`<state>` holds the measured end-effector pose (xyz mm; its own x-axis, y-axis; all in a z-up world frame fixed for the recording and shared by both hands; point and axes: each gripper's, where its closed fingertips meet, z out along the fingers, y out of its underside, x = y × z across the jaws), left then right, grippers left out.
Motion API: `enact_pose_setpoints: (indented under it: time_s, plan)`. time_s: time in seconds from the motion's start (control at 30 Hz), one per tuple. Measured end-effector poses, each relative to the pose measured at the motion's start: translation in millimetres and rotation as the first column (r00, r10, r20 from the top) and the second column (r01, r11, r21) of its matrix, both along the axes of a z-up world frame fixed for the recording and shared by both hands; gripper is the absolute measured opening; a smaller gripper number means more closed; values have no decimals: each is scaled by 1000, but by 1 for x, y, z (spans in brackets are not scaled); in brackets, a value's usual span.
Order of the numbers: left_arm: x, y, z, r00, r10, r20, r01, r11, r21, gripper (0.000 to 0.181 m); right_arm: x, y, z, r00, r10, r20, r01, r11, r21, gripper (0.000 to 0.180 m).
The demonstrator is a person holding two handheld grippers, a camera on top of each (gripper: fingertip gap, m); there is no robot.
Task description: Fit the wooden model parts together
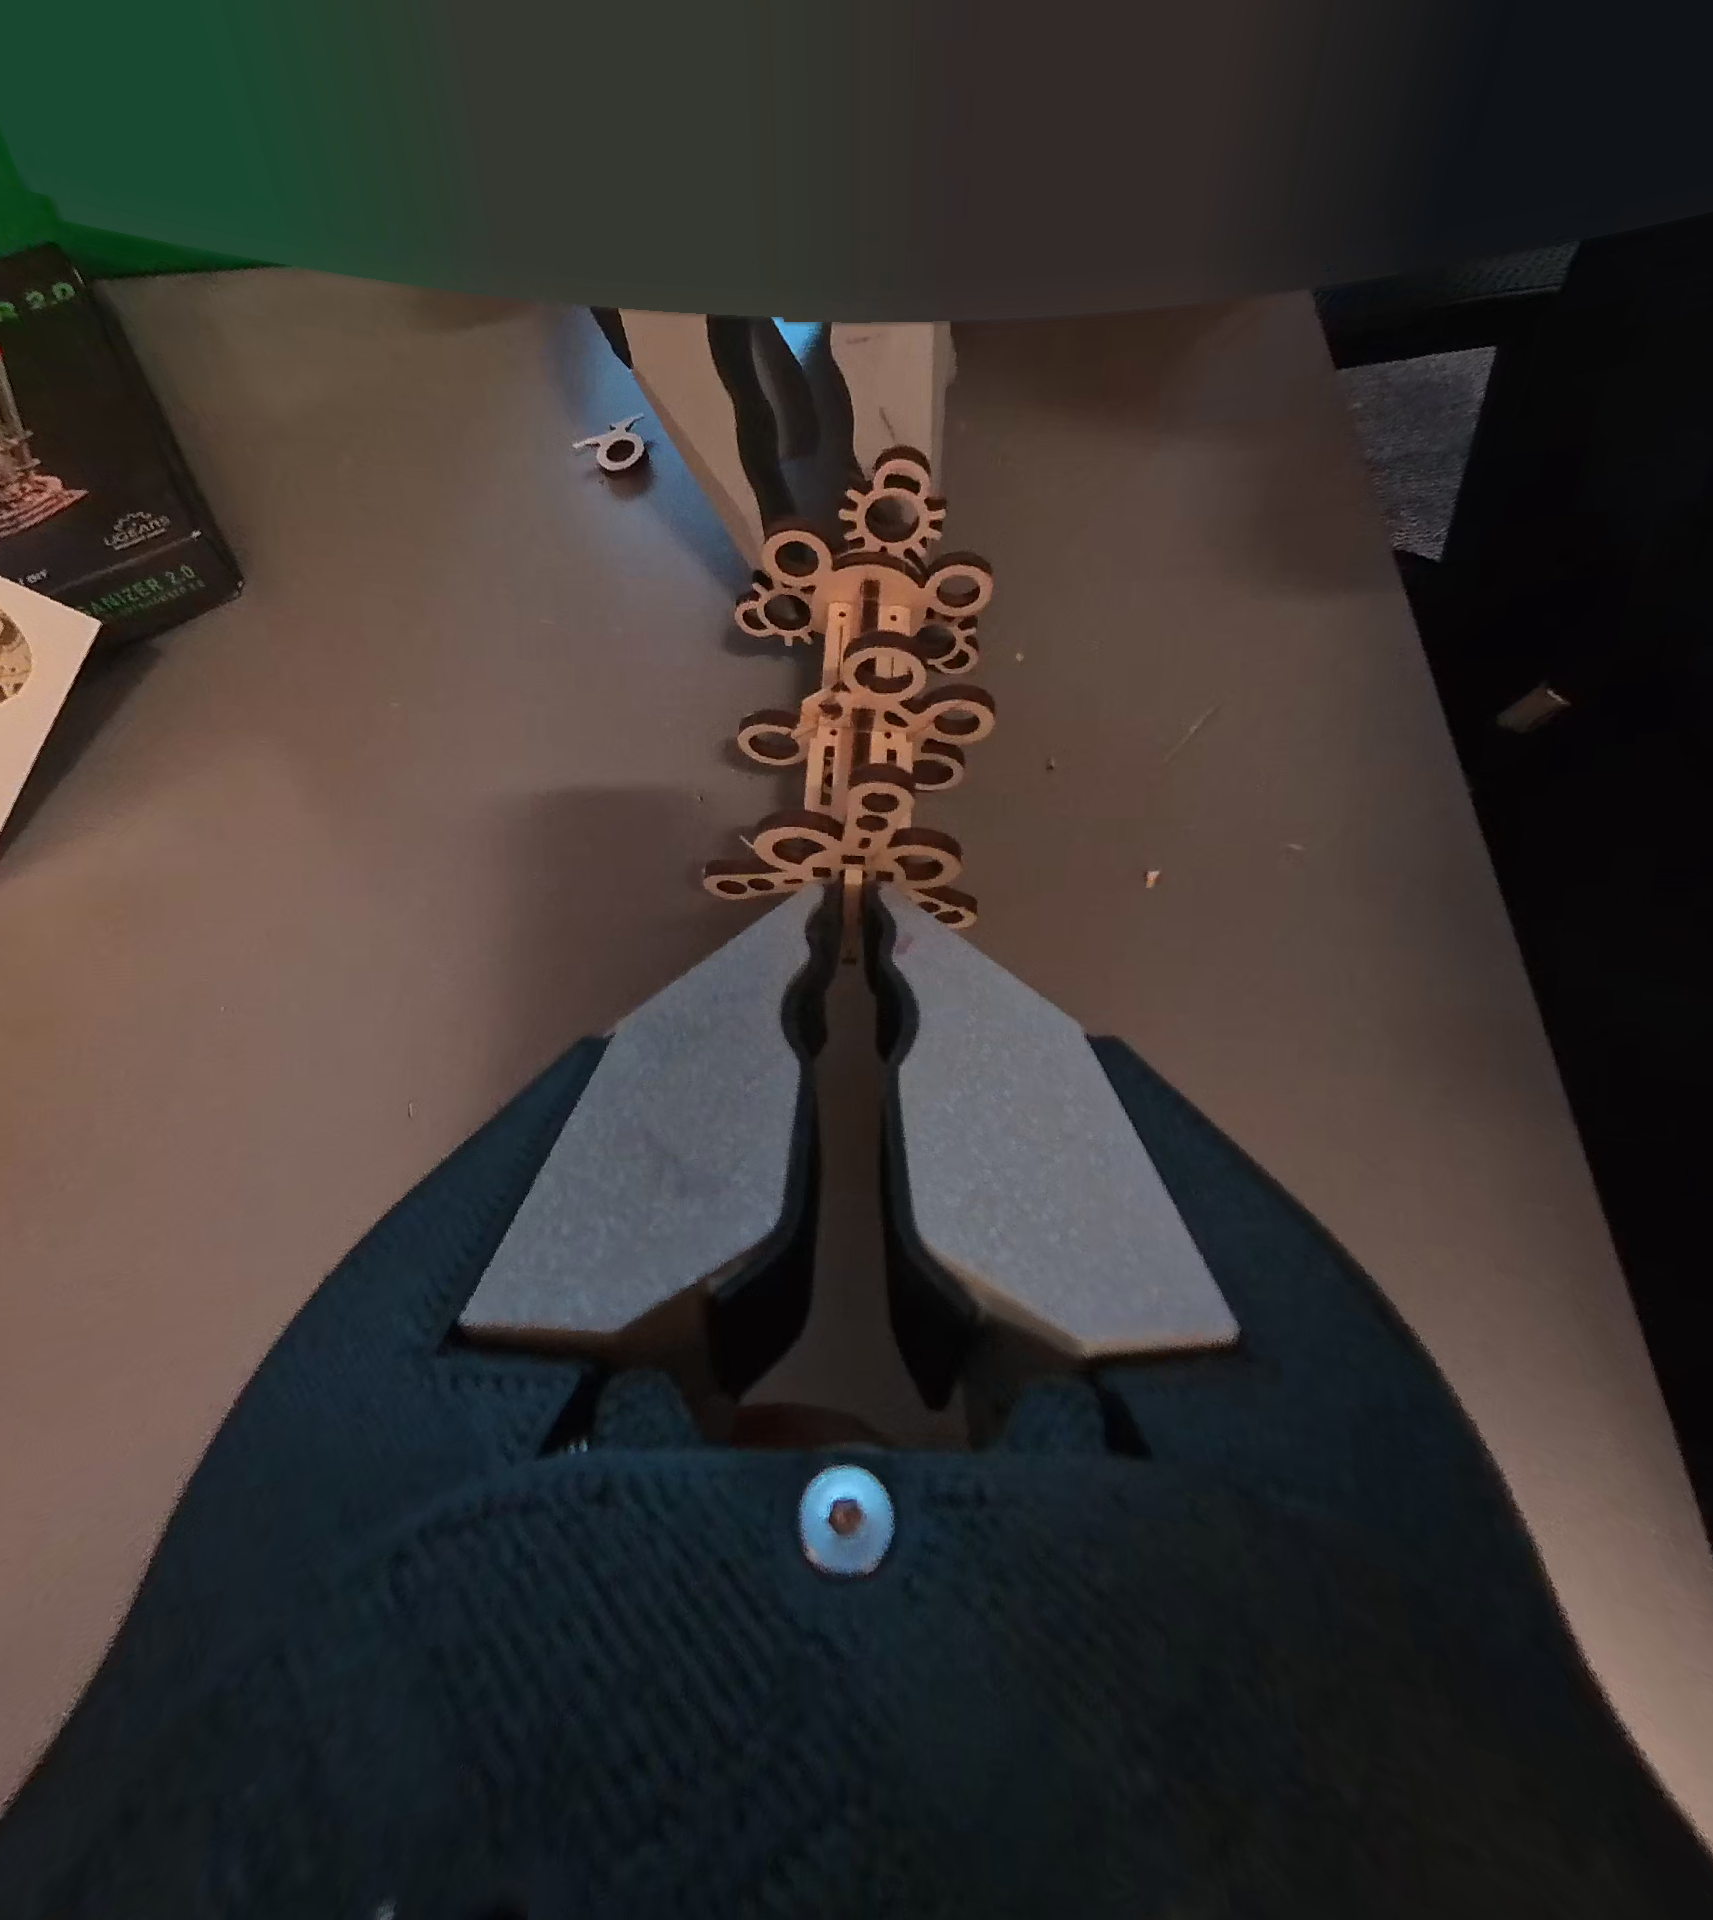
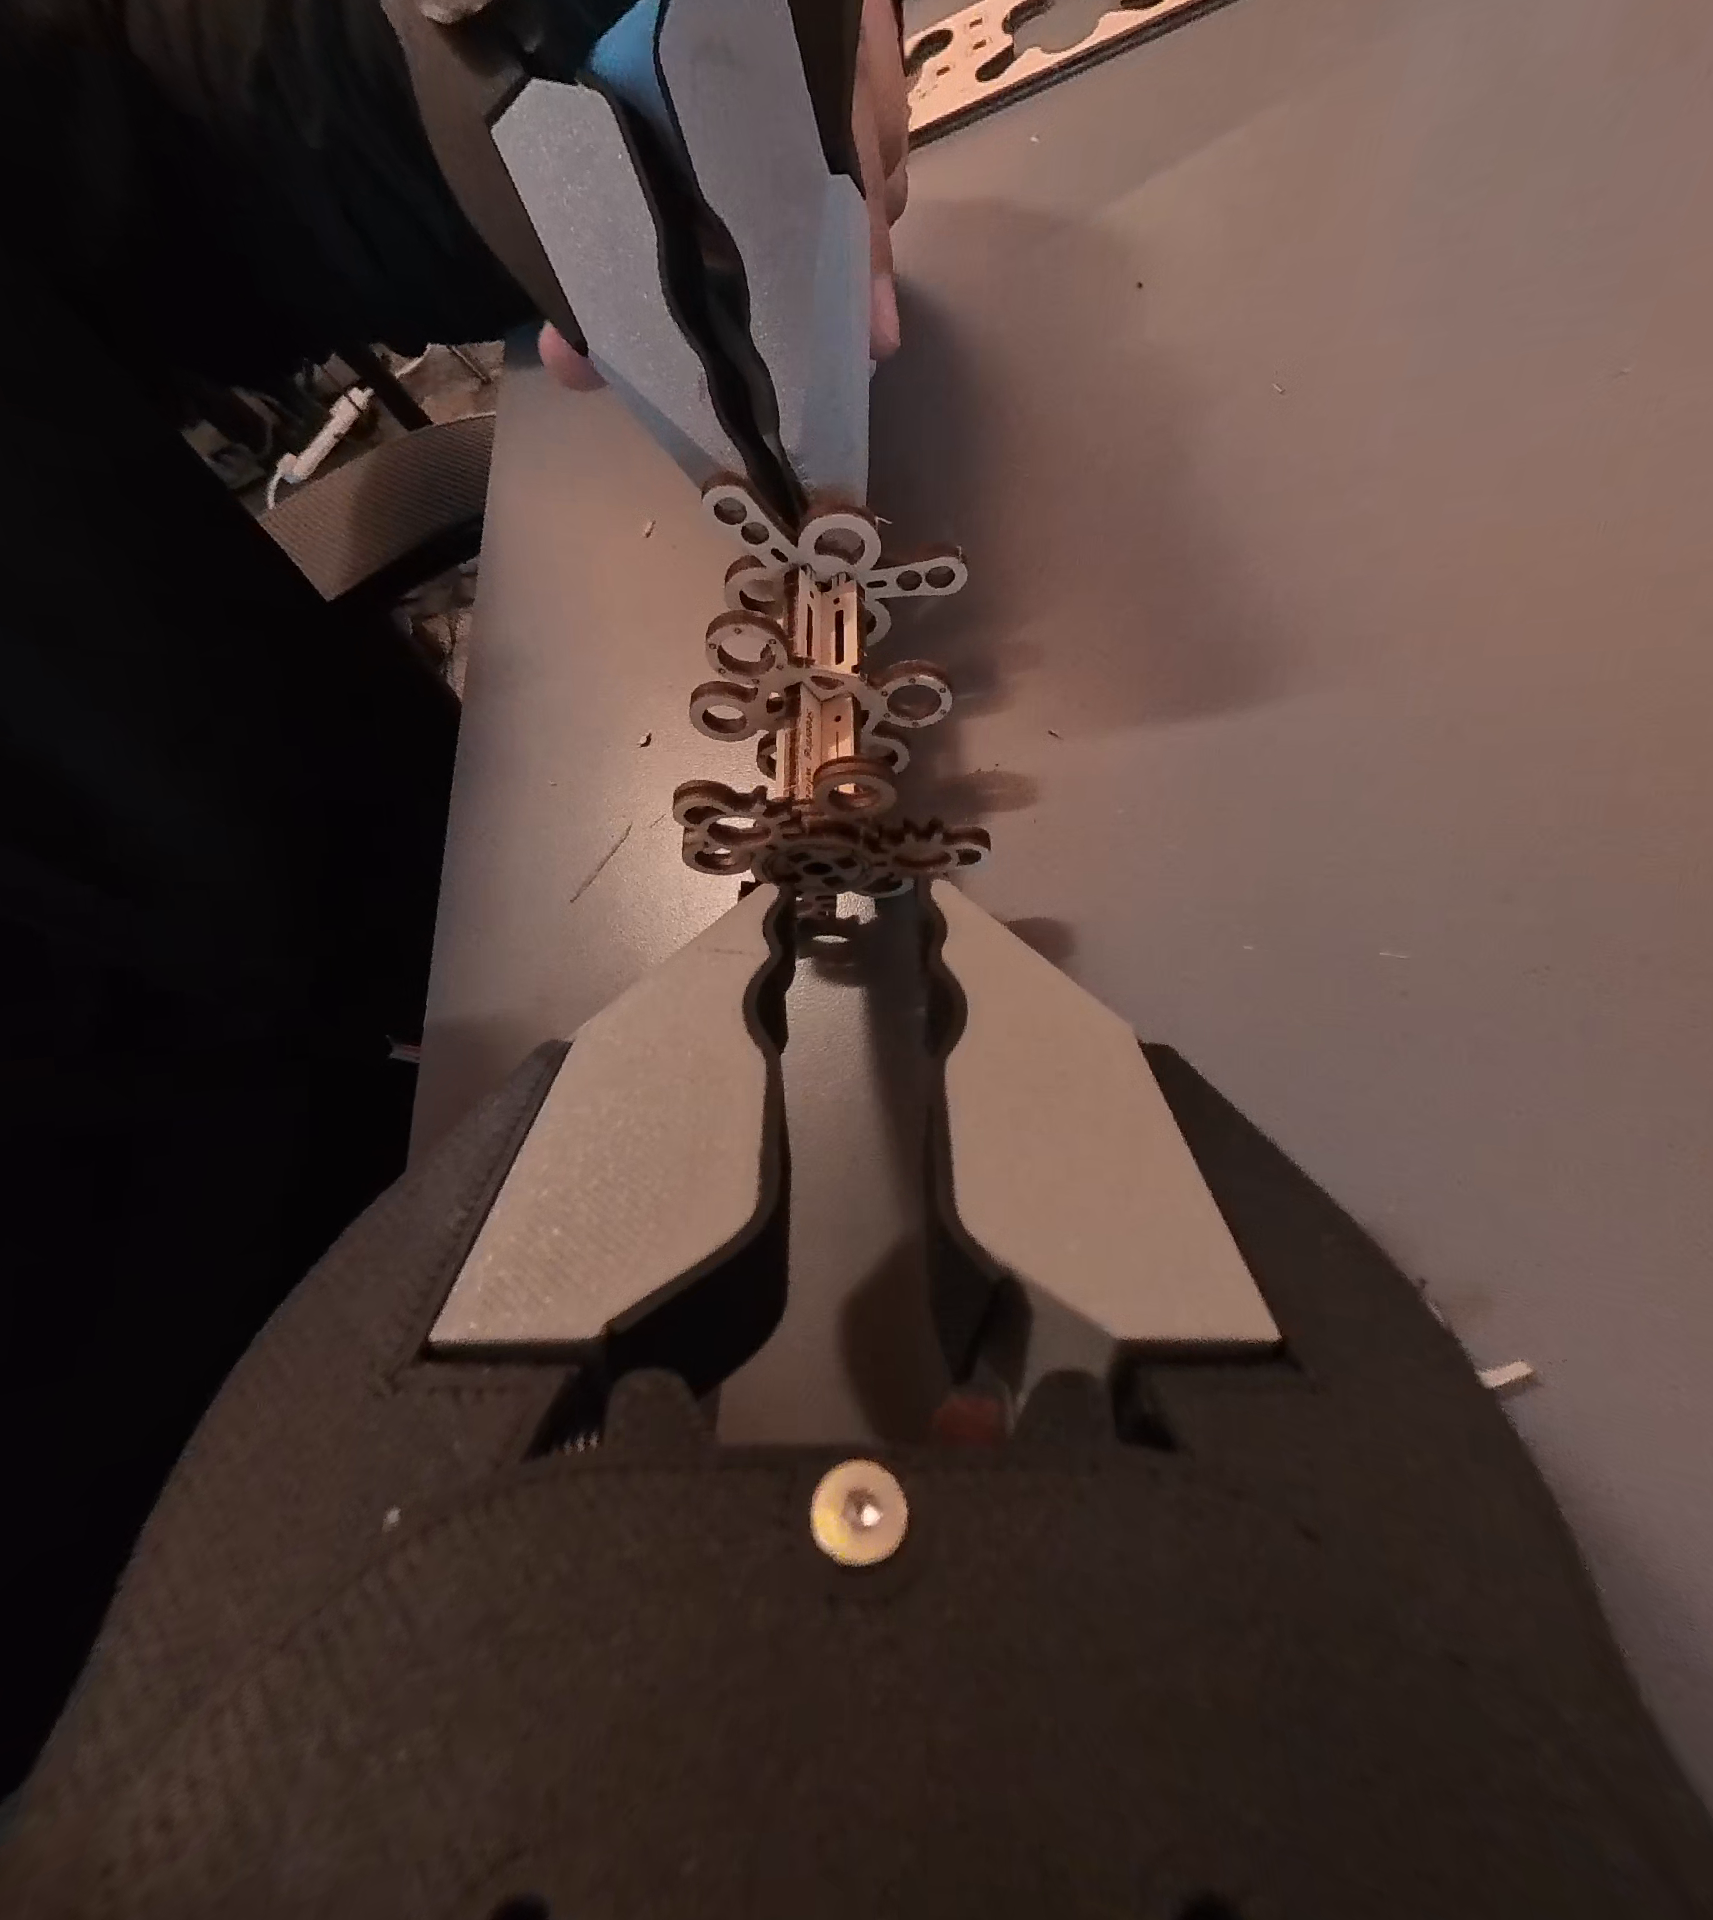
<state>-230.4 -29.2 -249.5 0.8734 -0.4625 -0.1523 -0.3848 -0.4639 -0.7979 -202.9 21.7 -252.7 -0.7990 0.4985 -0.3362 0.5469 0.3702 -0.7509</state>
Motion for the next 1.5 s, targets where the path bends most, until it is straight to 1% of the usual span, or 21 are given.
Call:
enact_pose_setpoints:
  time_s: [0.47, 0.6, 0.63, 0.7, 0.73, 0.93, 1.1, 1.5]
  plan:
    - [1, 0, 0, 999, 27, 18, -27, 1000, -11, 0, 0, 0, 0, 1000, -3, 5, 3, 1000, 1, 18]
    - [-1, -1, 1, 999, 32, 39, -32, 999, -8, 0, 2, -4, 1, 999, 19, -31, -19, 1000, 4, 5]
    - [-2, -1, 4, 998, 30, 58, -31, 1000, 5, 1, 2, -4, 1, 999, 15, -37, -15, 1000, 6, 5]
    - [-1, -1, 12, 995, 18, 102, -22, 999, 38, 3, 1, -4, 2, 999, 12, -32, -12, 1000, -4, 16]
    - [-1, -1, 14, 993, 17, 119, -22, 999, 44, 3, 1, -3, 2, 1000, 11, -28, -11, 1000, -12, 18]
    - [-1, -3, 4, 997, -3, 83, 4, 1000, -11, 4, 0, -2, 0, 1000, 3, -16, -3, 1000, 2, 18]
    - [4, -6, 2, 994, -40, 99, 43, 999, -27, 10, 1, -3, -2, 1000, 8, -12, -8, 1000, 13, 18]
    - [3, -1, 3, 993, -20, 118, 24, 999, -34, 7, 2, -1, -3, 1000, 11, 21, -11, 1000, 3, 17]
